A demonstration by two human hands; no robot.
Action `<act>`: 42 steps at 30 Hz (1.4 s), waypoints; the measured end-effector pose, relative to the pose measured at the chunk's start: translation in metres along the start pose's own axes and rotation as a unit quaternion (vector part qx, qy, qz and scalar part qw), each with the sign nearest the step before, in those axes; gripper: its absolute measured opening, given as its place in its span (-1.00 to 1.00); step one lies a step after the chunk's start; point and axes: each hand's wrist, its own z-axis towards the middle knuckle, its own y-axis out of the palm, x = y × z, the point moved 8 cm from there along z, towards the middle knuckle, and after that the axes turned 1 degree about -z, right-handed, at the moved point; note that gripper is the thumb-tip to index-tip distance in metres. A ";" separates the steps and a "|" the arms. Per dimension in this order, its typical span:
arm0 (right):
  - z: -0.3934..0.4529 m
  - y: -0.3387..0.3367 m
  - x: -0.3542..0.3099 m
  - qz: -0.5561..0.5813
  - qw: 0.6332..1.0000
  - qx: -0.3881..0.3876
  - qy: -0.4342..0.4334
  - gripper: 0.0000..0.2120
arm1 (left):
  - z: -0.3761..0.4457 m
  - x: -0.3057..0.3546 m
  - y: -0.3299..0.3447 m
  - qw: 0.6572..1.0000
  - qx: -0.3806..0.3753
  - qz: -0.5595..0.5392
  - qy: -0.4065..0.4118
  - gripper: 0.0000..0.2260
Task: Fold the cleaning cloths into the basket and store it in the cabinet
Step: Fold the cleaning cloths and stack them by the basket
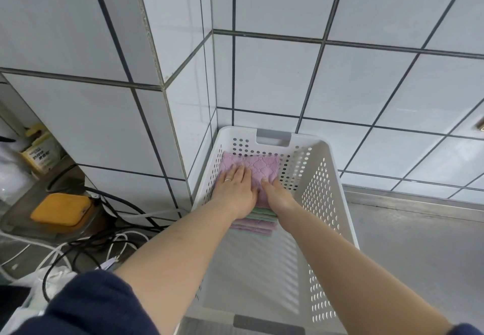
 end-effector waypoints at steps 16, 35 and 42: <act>-0.004 -0.028 0.026 0.144 0.974 0.054 0.164 -0.44 | -0.063 -0.010 -0.023 0.681 0.176 -0.670 -0.239 -0.80; -0.006 0.000 0.033 0.216 0.959 -0.024 0.180 -0.62 | -0.065 0.011 0.044 0.394 -0.064 -0.832 -0.386 -0.48; -0.006 -0.001 0.035 0.184 0.969 0.008 0.167 -0.67 | -0.062 0.012 0.049 0.364 -0.072 -0.838 -0.400 -0.54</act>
